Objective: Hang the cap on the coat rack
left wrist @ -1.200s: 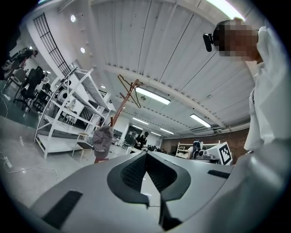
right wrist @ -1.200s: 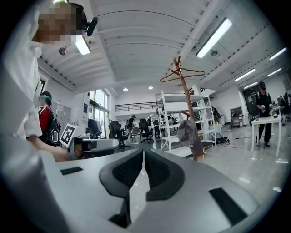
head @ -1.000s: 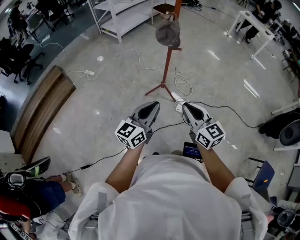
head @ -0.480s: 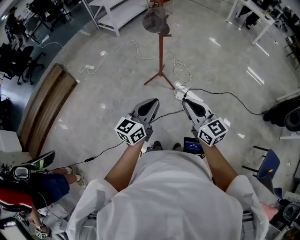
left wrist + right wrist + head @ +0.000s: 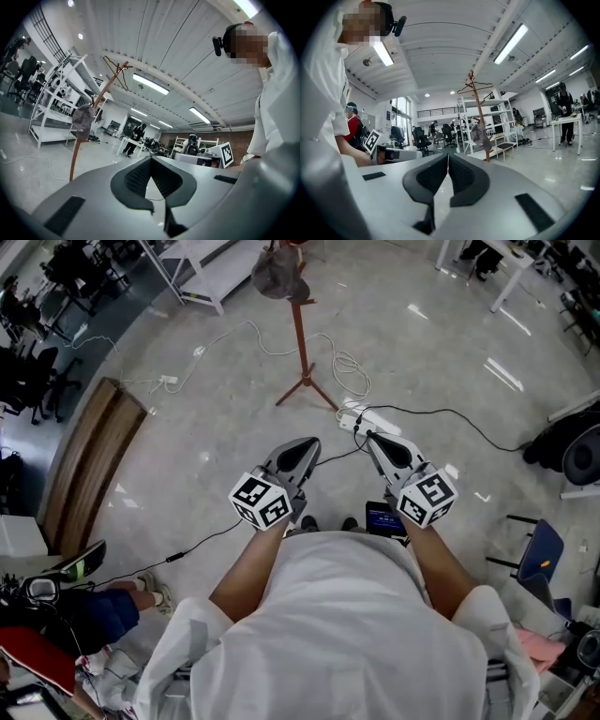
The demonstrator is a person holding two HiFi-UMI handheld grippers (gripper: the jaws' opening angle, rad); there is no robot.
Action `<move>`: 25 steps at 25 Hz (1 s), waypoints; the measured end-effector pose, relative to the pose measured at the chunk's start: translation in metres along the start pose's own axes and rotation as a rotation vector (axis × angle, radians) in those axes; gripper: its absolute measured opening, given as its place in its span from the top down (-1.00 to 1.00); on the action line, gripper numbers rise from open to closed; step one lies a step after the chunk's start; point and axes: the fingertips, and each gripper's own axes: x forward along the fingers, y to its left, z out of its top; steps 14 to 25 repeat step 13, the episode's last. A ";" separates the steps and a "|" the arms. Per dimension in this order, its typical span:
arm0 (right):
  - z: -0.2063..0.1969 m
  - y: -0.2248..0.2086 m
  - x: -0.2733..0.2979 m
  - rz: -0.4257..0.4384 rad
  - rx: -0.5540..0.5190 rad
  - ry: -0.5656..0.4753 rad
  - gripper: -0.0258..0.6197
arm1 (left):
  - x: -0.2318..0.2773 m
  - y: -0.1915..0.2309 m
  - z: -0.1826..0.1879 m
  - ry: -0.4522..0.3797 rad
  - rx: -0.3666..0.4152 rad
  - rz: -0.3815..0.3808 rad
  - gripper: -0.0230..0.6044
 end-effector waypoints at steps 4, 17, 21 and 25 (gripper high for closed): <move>0.003 -0.008 -0.006 -0.005 0.000 -0.012 0.84 | 0.008 -0.003 0.003 -0.001 0.009 0.000 0.88; -0.007 -0.013 -0.004 0.005 0.013 -0.031 0.84 | 0.010 0.001 -0.007 -0.003 0.012 0.016 0.88; -0.007 -0.013 -0.004 0.005 0.013 -0.031 0.84 | 0.010 0.001 -0.007 -0.003 0.012 0.016 0.88; -0.007 -0.013 -0.004 0.005 0.013 -0.031 0.84 | 0.010 0.001 -0.007 -0.003 0.012 0.016 0.88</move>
